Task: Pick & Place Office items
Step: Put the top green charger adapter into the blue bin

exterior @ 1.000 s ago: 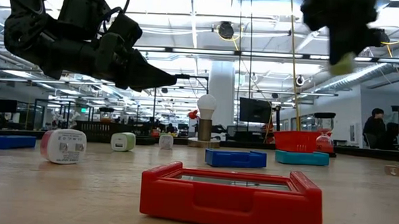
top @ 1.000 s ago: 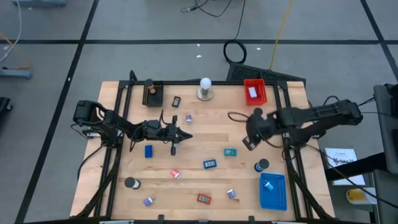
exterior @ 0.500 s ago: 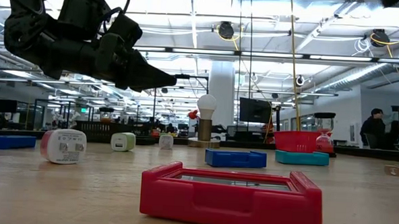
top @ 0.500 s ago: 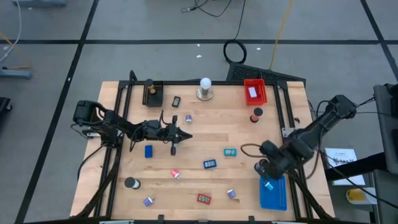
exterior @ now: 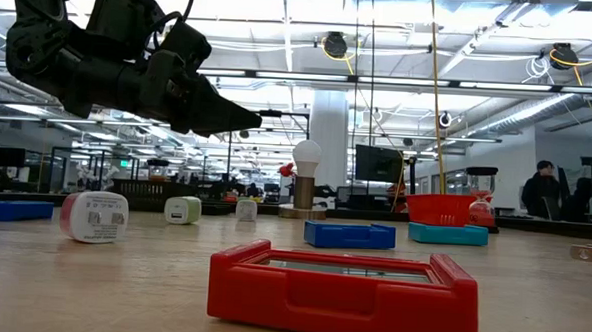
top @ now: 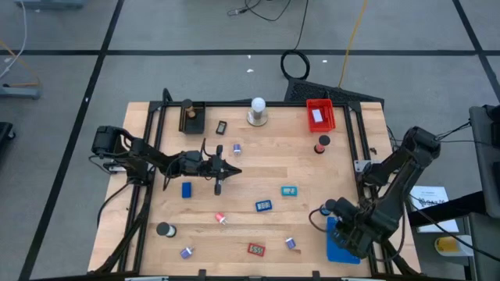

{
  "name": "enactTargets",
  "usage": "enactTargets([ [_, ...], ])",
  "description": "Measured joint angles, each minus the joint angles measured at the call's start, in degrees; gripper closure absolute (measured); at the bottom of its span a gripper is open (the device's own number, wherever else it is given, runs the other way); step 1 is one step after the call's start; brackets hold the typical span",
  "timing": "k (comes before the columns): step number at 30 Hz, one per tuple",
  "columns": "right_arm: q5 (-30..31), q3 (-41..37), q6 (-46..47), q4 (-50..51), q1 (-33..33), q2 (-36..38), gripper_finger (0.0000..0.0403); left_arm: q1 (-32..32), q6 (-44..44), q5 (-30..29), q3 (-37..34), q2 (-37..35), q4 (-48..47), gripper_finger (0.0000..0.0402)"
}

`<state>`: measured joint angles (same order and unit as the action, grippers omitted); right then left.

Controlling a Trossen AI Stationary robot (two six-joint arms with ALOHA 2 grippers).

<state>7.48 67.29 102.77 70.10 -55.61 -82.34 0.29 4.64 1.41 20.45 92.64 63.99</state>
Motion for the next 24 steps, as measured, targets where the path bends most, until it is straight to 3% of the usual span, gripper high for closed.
enactTargets([
  [12, -5.2, -0.4, 0.3, -2.1, -0.5, -5.8, 0.0269, 0.0, -0.2, 0.0, 0.0, 0.0, 0.0, 0.038],
  [24, -13.6, -10.5, 0.0, -10.3, -0.3, -5.9, 0.0264, 0.0, -0.2, 0.0, 0.0, 0.0, 0.0, 0.038],
])
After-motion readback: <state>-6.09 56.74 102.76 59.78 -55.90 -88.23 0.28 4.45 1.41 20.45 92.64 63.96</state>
